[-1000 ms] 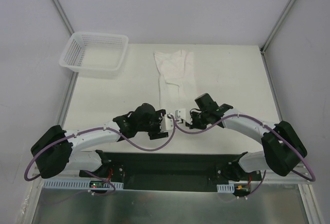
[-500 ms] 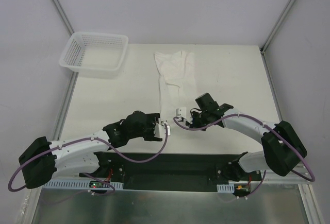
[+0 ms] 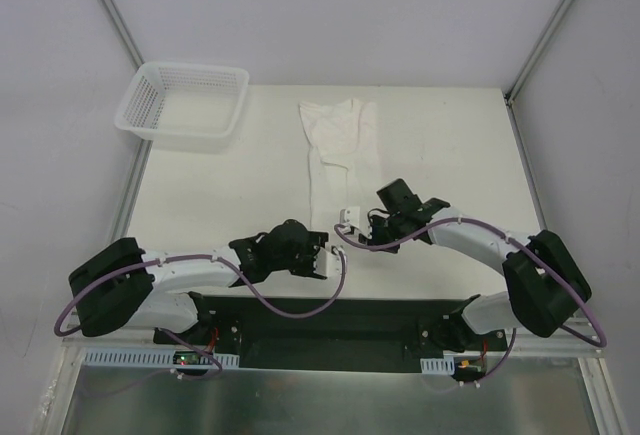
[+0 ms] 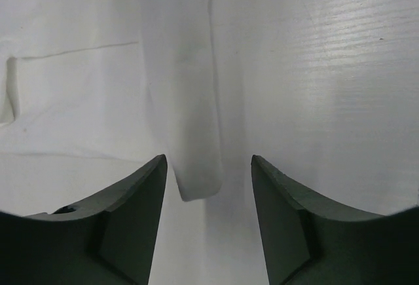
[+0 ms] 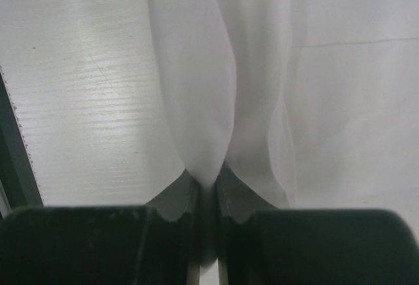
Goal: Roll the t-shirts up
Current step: Roll the T-shirt to the center of the board.
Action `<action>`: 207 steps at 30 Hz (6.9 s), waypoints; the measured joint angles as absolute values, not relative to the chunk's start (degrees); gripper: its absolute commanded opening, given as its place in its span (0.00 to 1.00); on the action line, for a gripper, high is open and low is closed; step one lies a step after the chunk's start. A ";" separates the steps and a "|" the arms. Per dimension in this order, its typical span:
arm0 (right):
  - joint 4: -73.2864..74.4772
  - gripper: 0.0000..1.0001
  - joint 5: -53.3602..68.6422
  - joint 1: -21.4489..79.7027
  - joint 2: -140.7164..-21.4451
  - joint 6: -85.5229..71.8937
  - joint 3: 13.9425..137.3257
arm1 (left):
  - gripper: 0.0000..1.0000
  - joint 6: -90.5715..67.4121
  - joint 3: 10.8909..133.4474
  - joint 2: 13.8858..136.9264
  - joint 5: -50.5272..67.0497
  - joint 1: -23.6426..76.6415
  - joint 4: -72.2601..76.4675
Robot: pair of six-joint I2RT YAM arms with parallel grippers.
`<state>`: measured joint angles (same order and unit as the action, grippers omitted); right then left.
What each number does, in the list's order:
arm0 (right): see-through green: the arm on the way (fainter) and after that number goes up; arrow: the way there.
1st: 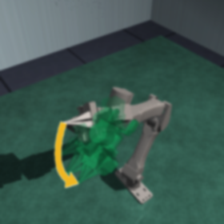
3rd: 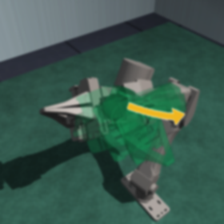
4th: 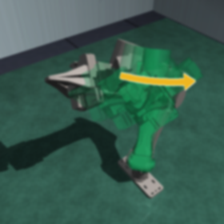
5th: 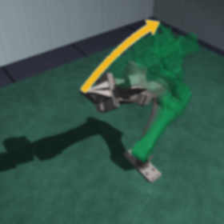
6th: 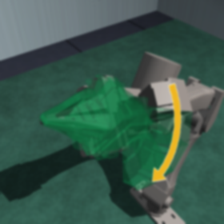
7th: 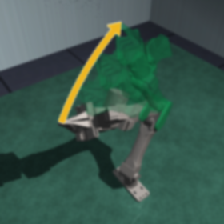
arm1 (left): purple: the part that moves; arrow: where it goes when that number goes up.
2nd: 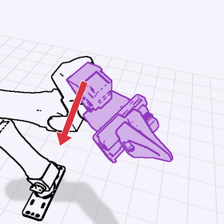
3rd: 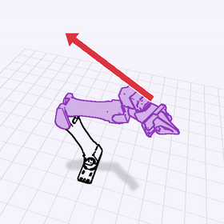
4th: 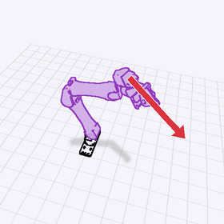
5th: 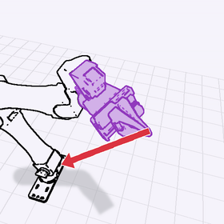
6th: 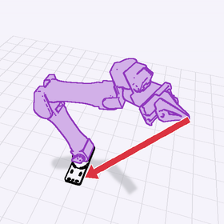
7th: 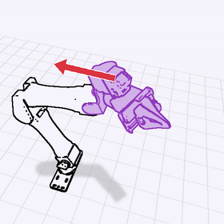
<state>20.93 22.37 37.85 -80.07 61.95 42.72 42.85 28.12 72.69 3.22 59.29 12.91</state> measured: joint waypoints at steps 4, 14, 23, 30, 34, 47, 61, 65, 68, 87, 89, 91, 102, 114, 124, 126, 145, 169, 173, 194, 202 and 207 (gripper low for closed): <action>21.54 0.07 22.41 37.85 -80.49 62.00 43.31 | 0.33 42.81 28.75 74.67 4.51 59.27 14.28; 27.53 0.07 24.60 37.78 -81.49 64.18 45.65 | 0.00 39.57 34.26 75.22 10.28 58.54 5.02; 42.28 0.06 31.07 36.99 -81.49 67.37 50.04 | 0.00 35.46 42.68 76.62 26.72 54.13 -10.57; 49.47 0.06 34.63 34.50 -86.37 70.15 53.25 | 0.00 35.59 47.62 81.69 34.41 51.70 -16.29; 51.86 0.06 36.67 32.58 -91.68 71.81 55.35 | 0.00 35.88 49.30 85.21 35.73 50.02 -17.52; 64.29 0.07 40.88 26.20 -109.67 79.31 69.41 | 0.00 37.50 61.82 99.15 36.88 44.56 -25.30; 74.35 0.09 42.04 25.06 -125.47 81.84 85.43 | 0.34 38.28 65.21 102.00 33.19 41.76 -29.52; 76.47 0.09 42.48 25.06 -129.80 80.34 90.54 | 0.45 37.41 64.97 99.13 30.81 41.04 -30.28; 78.98 0.09 43.16 25.04 -134.04 78.24 95.72 | 0.49 36.29 64.71 93.51 29.23 41.34 -30.52; 82.17 0.11 46.13 23.70 -138.41 75.57 100.33 | 0.57 42.30 48.29 85.89 16.47 55.55 -9.93; 82.17 0.11 46.13 23.70 -138.41 75.55 100.33 | 0.57 43.20 47.44 87.13 15.05 55.55 -7.88; 82.17 0.11 46.15 23.68 -138.41 75.53 100.36 | 0.57 44.12 47.03 88.42 14.22 55.55 -6.28; 83.02 0.46 48.12 22.72 -138.21 74.91 100.16 | 0.01 48.45 47.05 93.23 9.89 55.57 -0.75; 63.40 0.54 50.87 0.12 -103.88 65.76 83.96 | 0.00 47.51 54.43 94.96 19.22 52.77 -11.20; 28.12 0.57 35.86 16.84 -63.31 65.69 38.98 | 0.00 40.14 68.73 103.31 35.59 46.61 -24.01; 25.12 0.58 34.17 18.68 -63.33 66.52 37.10 | 0.00 38.74 69.84 104.25 37.56 45.43 -25.19; 20.27 0.60 32.36 17.02 -66.89 69.12 43.53 | 0.00 31.83 73.36 108.99 45.76 41.17 -28.05; 25.34 0.61 34.61 27.59 -72.47 76.75 39.53 | 0.00 25.91 75.55 113.65 53.21 36.86 -29.54; 24.14 0.60 33.95 27.59 -74.35 76.79 39.53 | 0.00 25.85 76.07 114.52 53.63 36.62 -29.85; 19.92 0.99 32.08 28.42 -77.97 77.91 40.03 | 0.00 24.84 78.02 115.72 55.02 35.97 -31.59; 22.06 0.35 31.11 29.67 -82.54 81.41 43.81 | 0.00 24.40 79.09 116.62 57.01 34.39 -32.60; 25.54 0.15 30.39 30.89 -84.75 83.29 46.96 | 0.00 24.01 79.57 117.01 57.93 33.23 -33.30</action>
<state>25.54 30.39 30.89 -84.75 83.29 46.96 24.01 79.57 117.01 57.93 33.23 -33.30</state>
